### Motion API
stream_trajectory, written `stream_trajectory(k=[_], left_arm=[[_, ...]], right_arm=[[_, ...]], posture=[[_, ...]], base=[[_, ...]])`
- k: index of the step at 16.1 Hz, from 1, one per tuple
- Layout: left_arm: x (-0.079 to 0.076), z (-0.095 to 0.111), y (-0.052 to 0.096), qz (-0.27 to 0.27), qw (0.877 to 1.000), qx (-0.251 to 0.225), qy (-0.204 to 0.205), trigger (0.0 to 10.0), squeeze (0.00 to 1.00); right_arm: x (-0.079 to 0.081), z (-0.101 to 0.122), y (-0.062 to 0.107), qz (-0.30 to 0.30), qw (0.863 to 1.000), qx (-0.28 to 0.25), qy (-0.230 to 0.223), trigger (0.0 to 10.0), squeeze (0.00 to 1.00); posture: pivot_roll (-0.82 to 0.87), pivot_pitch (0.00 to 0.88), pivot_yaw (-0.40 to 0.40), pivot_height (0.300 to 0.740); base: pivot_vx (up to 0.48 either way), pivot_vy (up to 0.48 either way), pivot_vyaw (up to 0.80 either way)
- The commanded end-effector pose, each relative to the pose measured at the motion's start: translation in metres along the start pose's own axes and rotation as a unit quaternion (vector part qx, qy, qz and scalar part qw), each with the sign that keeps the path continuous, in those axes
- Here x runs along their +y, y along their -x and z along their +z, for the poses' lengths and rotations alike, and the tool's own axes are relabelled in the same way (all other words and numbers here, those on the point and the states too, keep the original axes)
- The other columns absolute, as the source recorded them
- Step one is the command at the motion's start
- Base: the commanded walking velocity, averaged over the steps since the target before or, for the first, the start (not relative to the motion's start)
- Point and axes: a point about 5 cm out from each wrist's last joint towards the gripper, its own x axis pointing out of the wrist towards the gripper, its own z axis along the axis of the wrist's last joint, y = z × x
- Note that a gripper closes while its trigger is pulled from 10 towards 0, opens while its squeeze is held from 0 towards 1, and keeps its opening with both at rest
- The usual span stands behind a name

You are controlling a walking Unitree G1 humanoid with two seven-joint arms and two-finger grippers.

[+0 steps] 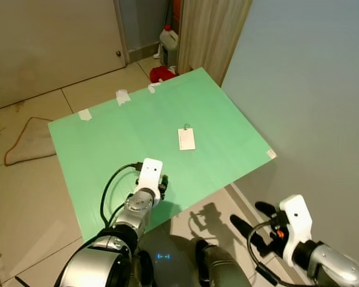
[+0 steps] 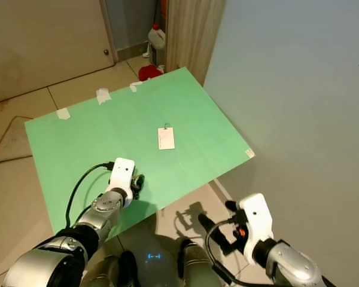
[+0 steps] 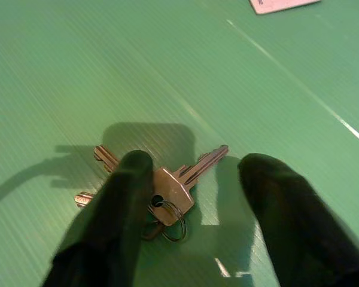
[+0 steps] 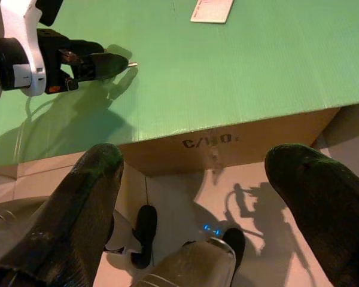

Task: Hang keys on a hook

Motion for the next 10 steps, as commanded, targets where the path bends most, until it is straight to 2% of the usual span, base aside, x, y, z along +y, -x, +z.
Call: stream_trajectory(k=[1,6,7,8,10], left_arm=[[-0.005,-0.009,0.002,-0.001,1.0,0.018,0.002,10.0,1.0],[-0.01,-0.015,0.003,-0.006,0.999,0.031,0.021,10.0,1.0],[-0.011,-0.017,0.003,-0.006,0.999,0.036,0.024,10.0,0.91],[-0.012,-0.018,0.004,-0.008,0.999,0.04,0.025,10.0,0.0],[-0.012,-0.019,0.004,-0.009,0.999,0.043,0.022,10.0,0.0]], right_arm=[[0.001,0.0,0.005,0.001,1.0,0.007,0.0,10.0,0.0],[0.003,-0.005,0.009,0.006,1.0,0.022,0.0,10.0,0.0],[0.004,-0.005,0.01,0.006,1.0,0.023,0.0,10.0,0.0],[0.004,-0.005,0.01,0.007,1.0,0.024,0.001,10.0,0.0],[0.005,-0.007,0.012,0.008,1.0,0.028,0.002,10.0,0.0]], posture=[[-0.45,0.268,-0.045,0.74],[-0.46,0.258,-0.049,0.74],[-0.46,0.258,-0.052,0.74],[-0.46,0.258,-0.054,0.74],[-0.47,0.257,-0.055,0.74]], base=[[0.0,0.0,0.0],[0.0,0.0,0.0],[0.0,0.0,0.0],[0.0,0.0,0.0],[0.0,0.0,0.0]])
